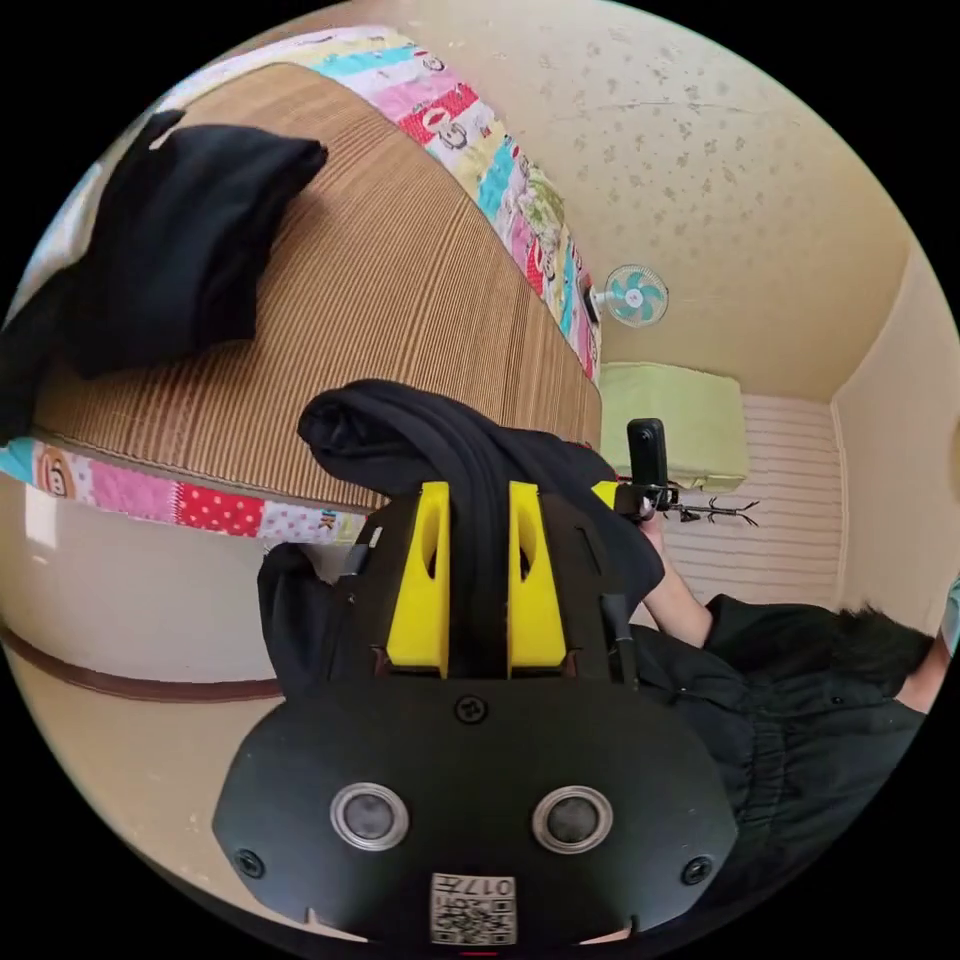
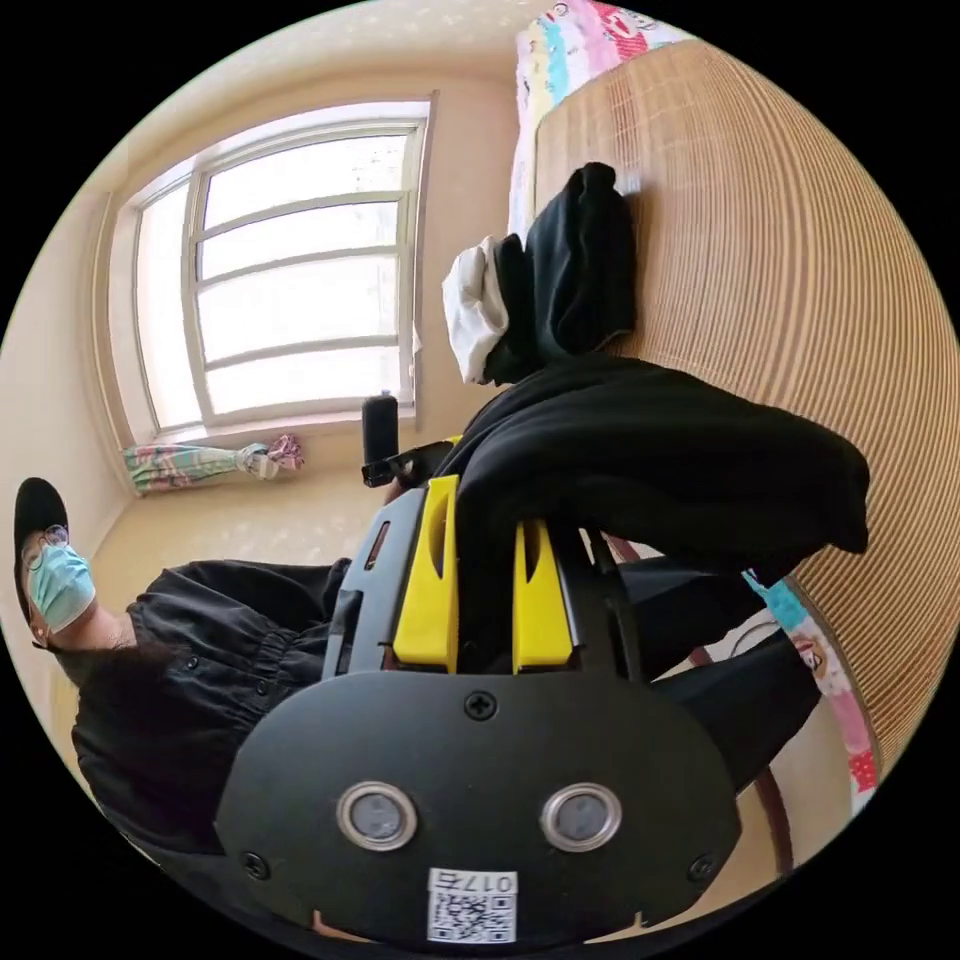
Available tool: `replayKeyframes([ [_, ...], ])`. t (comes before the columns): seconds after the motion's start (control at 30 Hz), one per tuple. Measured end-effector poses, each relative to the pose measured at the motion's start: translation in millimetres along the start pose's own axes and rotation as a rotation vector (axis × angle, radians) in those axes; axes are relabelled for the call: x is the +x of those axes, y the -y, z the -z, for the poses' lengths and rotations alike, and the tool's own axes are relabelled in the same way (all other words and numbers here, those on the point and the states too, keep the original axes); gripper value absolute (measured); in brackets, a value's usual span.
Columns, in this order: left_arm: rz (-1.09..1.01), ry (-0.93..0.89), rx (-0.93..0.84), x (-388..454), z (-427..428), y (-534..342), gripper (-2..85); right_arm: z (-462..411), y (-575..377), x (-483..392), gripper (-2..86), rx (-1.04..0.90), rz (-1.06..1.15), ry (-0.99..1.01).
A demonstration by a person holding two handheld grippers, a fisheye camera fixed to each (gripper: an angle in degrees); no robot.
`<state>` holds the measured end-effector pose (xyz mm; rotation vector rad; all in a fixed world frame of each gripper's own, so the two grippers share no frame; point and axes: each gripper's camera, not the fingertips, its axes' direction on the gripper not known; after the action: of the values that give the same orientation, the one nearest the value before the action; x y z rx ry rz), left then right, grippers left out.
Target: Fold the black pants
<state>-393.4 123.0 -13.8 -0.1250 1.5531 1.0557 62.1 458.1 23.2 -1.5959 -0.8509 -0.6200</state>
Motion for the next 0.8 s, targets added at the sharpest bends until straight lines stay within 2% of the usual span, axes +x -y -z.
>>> replayKeyframes([
  [0.17,-0.080,0.115,0.249,30,95,18,10.2,-28,102,-85,8.2,-0.015,0.215,-0.059],
  [0.23,-0.048,0.232,0.319,19,126,37,11.2,-45,148,-98,9.6,0.019,0.234,-0.170],
  [0.27,-0.023,0.275,0.343,13,132,40,11.2,-49,157,-95,9.7,0.015,0.213,-0.211],
  [0.33,0.226,0.447,0.476,-19,148,31,10.0,-60,182,-71,8.7,-0.051,-0.016,-0.334],
  [0.37,0.293,0.451,0.491,-28,149,26,10.0,-61,182,-67,8.2,-0.065,-0.053,-0.350],
  [0.4,0.372,0.410,0.512,-39,145,12,9.8,-61,174,-62,6.0,-0.079,-0.072,-0.368],
  [0.47,0.381,0.351,0.554,-44,129,-15,9.0,-60,150,-57,3.8,-0.114,-0.025,-0.382],
  [0.57,0.371,0.424,0.478,-33,72,-53,7.9,-44,89,-26,2.4,-0.209,-0.074,-0.476],
  [0.7,0.250,0.520,0.303,10,-31,-83,5.5,24,-24,45,1.3,-0.240,-0.336,-0.627],
  [0.8,0.079,0.633,0.222,66,-98,-78,4.5,94,-110,75,1.2,-0.144,-0.586,-0.767],
])
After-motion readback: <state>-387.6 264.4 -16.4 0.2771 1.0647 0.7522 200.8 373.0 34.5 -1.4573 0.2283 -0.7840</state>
